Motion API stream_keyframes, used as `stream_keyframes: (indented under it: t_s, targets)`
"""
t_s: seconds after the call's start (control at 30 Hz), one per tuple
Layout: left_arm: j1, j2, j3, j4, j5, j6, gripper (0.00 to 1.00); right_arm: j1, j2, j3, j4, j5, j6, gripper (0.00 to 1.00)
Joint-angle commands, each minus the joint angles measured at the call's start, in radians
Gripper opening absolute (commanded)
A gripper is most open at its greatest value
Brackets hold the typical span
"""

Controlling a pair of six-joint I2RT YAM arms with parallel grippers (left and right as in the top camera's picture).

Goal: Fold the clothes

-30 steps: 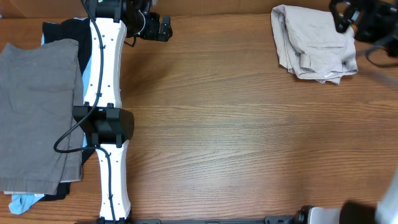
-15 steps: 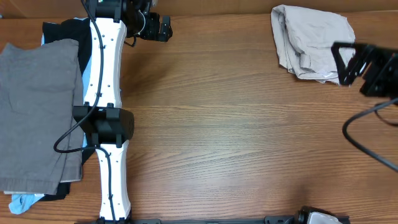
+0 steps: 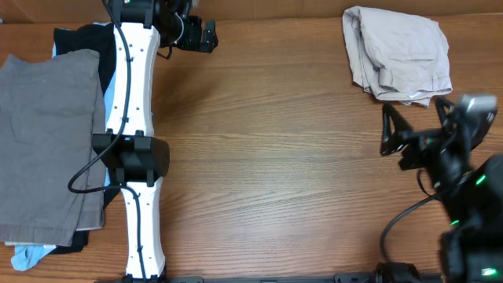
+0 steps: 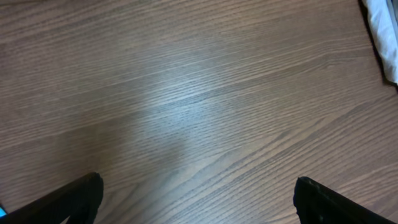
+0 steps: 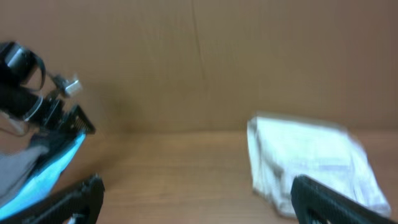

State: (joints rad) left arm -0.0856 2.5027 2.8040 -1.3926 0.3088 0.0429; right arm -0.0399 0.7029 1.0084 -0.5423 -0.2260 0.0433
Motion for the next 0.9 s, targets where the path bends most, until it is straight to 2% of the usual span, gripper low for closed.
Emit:
stream_keyframes:
  t_s: [0.0,0.07,0.13,0.4,0.57,0.87]
  targets:
    - [-0.006,-0.011,0.019,0.002,-0.005,-0.006,1.00,0.005,-0.185,-0.327,0.170,0.020,0.066,1.00]
    - [-0.006,-0.011,0.019,0.002,-0.005,-0.006,1.00,0.005,-0.314,-0.518,0.288,0.020,0.066,1.00]
    - [-0.006,-0.011,0.019,0.002,-0.005,-0.006,1.00,0.005,-0.400,-0.633,0.356,0.020,0.065,1.00]
    - [-0.006,-0.011,0.019,0.002,-0.005,-0.005,1.00,0.005,-0.596,-0.922,0.512,0.019,0.066,1.00]
    - [-0.006,-0.011,0.019,0.002,-0.005,-0.006,1.00,0.005,-0.658,-1.003,0.518,0.020,0.065,1.00]
    - [-0.006,-0.011,0.019,0.002,-0.005,-0.006,1.00,0.005,-0.701,-1.001,0.485,-0.029,0.065,1.00]
